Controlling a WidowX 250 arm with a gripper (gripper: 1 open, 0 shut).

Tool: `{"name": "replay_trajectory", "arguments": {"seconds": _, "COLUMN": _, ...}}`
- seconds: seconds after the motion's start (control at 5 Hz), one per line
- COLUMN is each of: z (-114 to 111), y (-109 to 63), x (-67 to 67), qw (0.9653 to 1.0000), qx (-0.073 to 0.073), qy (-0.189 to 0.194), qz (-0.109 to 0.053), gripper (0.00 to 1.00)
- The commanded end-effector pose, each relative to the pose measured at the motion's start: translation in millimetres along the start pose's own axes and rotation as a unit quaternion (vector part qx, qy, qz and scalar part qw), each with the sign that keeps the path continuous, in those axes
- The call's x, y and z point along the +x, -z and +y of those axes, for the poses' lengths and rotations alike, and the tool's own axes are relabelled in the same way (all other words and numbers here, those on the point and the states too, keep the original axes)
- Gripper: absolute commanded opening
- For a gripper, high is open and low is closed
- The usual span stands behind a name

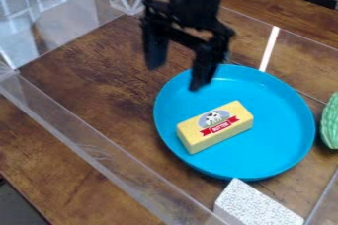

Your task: Remove the yellow block from inside the blue tray and put it on the table

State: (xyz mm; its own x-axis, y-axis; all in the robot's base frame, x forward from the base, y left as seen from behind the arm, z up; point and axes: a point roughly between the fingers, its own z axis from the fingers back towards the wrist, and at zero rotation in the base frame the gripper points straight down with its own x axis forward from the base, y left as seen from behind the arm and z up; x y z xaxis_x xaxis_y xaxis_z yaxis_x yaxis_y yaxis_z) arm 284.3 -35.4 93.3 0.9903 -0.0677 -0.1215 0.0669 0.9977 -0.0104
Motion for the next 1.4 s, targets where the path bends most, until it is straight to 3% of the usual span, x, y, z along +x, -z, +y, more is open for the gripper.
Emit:
{"name": "replay_trajectory", "arguments": {"seconds": 0.0, "z": -18, "y": -2.4, "x": 13.5, "qw": 0.9995, "qx": 0.002, "qy": 0.014, "qz": -0.027, "gripper": 1.0}}
{"name": "replay_trajectory", "arguments": {"seconds": 0.4, "z": -29, "y": 17.4, "x": 26.4, "qw": 0.9985, "qx": 0.002, "qy": 0.046, "qz": -0.031, "gripper": 1.0}}
{"name": "replay_trajectory", "arguments": {"seconds": 0.8, "z": -29, "y": 50.7, "x": 29.8, "qw": 0.9989, "qx": -0.01, "qy": 0.035, "qz": -0.031, "gripper": 1.0}}
{"name": "replay_trajectory", "arguments": {"seconds": 1.0, "z": -32, "y": 57.7, "x": 37.2, "qw": 0.9985, "qx": -0.015, "qy": 0.044, "qz": -0.031, "gripper": 1.0}}
{"name": "replay_trajectory", "arguments": {"seconds": 1.2, "z": -34, "y": 61.6, "x": 45.1, "qw": 0.9985, "qx": -0.02, "qy": 0.042, "qz": -0.031, "gripper": 0.0}}
